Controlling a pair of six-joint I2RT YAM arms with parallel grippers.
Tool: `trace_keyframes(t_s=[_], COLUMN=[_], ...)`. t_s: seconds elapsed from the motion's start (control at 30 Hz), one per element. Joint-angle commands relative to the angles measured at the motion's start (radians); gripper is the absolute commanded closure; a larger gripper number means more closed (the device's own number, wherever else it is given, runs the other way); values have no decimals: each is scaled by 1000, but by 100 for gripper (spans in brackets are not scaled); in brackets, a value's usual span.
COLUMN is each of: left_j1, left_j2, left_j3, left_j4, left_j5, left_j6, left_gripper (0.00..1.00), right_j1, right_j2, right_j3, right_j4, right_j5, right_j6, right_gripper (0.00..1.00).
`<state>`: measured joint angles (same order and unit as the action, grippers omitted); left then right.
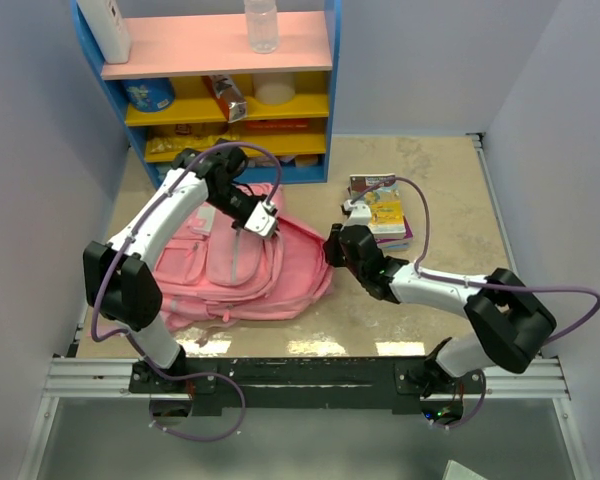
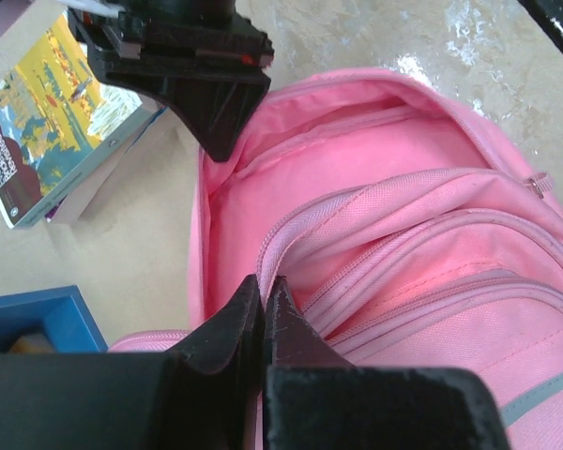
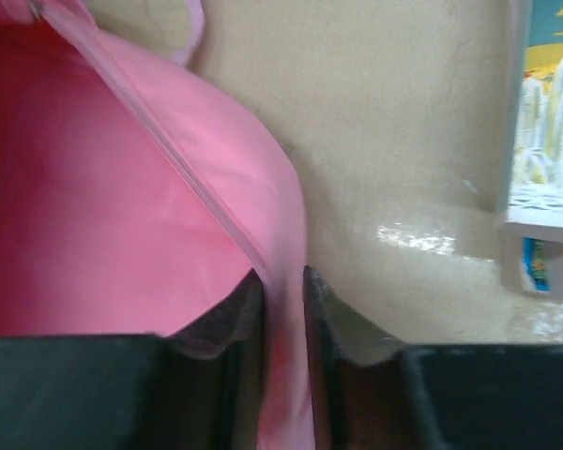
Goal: Pack the student bag
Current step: Pick up the book from the center of the board.
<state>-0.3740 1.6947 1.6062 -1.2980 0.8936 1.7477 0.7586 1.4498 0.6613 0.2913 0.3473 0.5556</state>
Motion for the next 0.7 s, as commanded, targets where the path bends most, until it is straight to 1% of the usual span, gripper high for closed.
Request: trace_keyframes(t_s=[0.0,0.03,0.07,0.1,0.17,0.2,0.23,0.27,0.33,0.37,0.43,0.47,0.57,0.67], left_j1=[21,18,15,12,7,3,0,-3,-12,-14,-17,-17,-20,-20], left_j2=[-44,-52,-72,-79,-99,-105,-109,-118,-132,-135,-141,-142,-148,-144], left_j3=[-27,-40,-61,-71,-89,-94,-98,-103,-109,-112,-111,-111,-120,-120], left_j4=[-20,-18,-18,-18,-18,-18,-18,-18,-20,-18,-18,-18,-17,-17], left_j5=[-91,-90,-78,-70,-52,-44,-38,-25,-15,-4,7,14,24,36], left_j6=[1,-2,-2,-4,-8,-11,-17,-19,-25,-25,-30,-31,-30,-27], left_gripper=[100,100,100,100,100,100,100,100,100,100,100,100,100,100], right_j1=[-22,-24,-31,-38,-80,-96,-111,-152,-220,-328,-431,-485,-521,-519], right_j2=[-81,-97,-120,-129,-132,-118,-109,-98,-71,-59,-7,12,96,153], right_j3=[44,70,98,156,223,301,338,368,405,408,411,419,471,488], right_j4=[-90,-145,-176,-210,-326,-371,-447,-472,-494,-492,-469,-474,-491,-474], right_j5=[18,19,21,39,62,67,73,74,52,11,-78,-73,-79,-58], right_j6=[-26,-34,-45,-39,9,1,-8,-19,-22,-7,-3,-22,-42,-65], right_gripper=[61,34,15,1,1,1,1,1,1,1,1,2,1,1])
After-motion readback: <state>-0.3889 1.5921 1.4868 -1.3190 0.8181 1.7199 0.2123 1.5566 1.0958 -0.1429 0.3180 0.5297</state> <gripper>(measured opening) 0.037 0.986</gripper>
